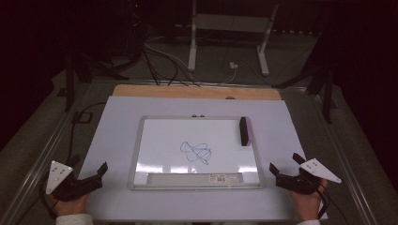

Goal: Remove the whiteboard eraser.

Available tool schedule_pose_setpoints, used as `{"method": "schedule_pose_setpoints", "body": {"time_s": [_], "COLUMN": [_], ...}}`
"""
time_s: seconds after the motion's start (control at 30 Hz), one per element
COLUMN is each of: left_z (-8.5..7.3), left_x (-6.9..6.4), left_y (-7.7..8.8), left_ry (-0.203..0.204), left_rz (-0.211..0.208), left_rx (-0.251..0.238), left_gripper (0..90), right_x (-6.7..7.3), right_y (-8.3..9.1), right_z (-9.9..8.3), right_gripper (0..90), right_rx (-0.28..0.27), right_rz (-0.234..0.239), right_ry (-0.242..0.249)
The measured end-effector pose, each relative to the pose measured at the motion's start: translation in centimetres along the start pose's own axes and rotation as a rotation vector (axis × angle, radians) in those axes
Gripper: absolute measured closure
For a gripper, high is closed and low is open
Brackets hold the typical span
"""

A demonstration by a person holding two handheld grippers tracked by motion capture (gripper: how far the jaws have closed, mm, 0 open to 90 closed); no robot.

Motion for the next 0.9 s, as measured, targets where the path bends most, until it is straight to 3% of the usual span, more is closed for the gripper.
{"method": "schedule_pose_setpoints", "body": {"time_s": [0.1,0.27,0.5,0.57,0.9], "left_z": [0.0,-0.2,-0.4,-0.4,-0.9], "left_x": [-0.1,-0.2,0.0,-0.1,-0.4], "left_y": [-0.1,-0.2,-0.1,-0.1,-0.5], "left_ry": [0.005,0.013,0.032,0.029,0.022], "left_rz": [-0.003,-0.002,0.006,0.016,0.016], "left_rx": [0.000,0.005,0.012,0.021,0.049], "left_gripper": [2.0,2.0,2.0,2.0,2.0], "right_x": [0.0,-0.1,0.2,0.2,-0.4], "right_y": [0.1,0.2,0.6,0.4,-1.7], "right_z": [0.1,0.4,2.6,3.0,5.6], "right_gripper": [0.0,0.0,0.2,1.5,1.5], "right_rx": [-0.004,-0.003,-0.015,0.001,0.022], "right_rz": [-0.001,0.004,0.013,0.036,0.043], "right_ry": [-0.003,-0.050,-0.031,-0.026,-0.038]}}
Point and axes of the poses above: each handheld gripper's, and its own axes: y roughly backward along the jaws, z roughly out of its top, x roughly to its left, the point moved 4 cm from there along -y, roughly forward along the jaws, and after that the axes turned 1 degree about x, right-handed, at the moved point
